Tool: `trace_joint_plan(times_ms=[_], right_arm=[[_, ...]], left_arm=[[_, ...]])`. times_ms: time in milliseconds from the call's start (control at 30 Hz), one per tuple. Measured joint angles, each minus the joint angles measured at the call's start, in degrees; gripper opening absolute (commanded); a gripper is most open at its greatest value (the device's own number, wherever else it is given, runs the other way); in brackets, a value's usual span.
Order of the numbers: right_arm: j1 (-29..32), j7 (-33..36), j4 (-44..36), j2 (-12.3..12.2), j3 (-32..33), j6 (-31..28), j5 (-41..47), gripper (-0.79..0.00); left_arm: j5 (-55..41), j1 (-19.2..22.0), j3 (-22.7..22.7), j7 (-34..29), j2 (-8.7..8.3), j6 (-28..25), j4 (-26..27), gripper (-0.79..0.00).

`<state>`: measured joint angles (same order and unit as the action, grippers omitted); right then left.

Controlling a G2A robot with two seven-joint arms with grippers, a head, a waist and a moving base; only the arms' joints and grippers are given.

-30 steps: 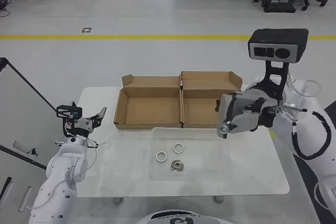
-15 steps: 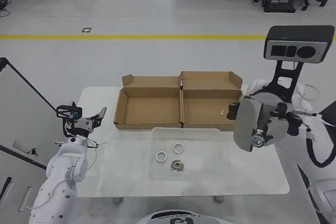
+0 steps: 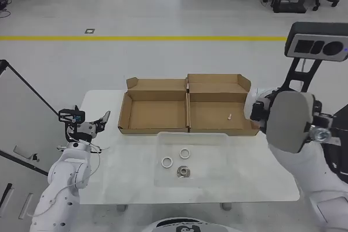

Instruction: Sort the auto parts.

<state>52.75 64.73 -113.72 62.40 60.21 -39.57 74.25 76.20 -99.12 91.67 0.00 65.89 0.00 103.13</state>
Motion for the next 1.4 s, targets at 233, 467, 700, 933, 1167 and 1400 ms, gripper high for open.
trace_joint_plan(times_ms=[233, 467, 700, 933, 1167, 1400], right_arm=[[0.4, -0.2, 5.1, 1.8, -1.0, -0.2, -9.9, -0.785], [-0.1, -3.0, 5.9, 2.3, -1.5, 3.6, -17.6, -0.785], [0.2, -5.4, 4.3, 3.3, -2.5, 3.9, -17.6, -0.785], [0.5, -5.5, 2.9, 4.5, -3.7, 1.3, -12.8, -0.785], [1.2, -5.7, 1.7, 5.6, -4.3, -0.7, -10.3, -0.785], [1.9, -6.9, 0.6, 6.5, -4.9, -1.3, -11.1, -0.785]], left_arm=[[0.0, 0.0, 0.0, 0.0, 0.00, 0.0, 0.0, 0.000], [0.0, 0.0, 0.0, 0.0, 0.00, 0.0, 0.0, 0.000], [0.0, 0.0, 0.0, 0.0, 0.00, 0.0, 0.0, 0.000], [0.0, 0.0, 0.0, 0.0, 0.00, 0.0, 0.0, 0.000], [0.0, 0.0, 0.0, 0.0, 0.00, 0.0, 0.0, 0.000], [0.0, 0.0, 0.0, 0.0, 0.00, 0.0, 0.0, 0.000]])
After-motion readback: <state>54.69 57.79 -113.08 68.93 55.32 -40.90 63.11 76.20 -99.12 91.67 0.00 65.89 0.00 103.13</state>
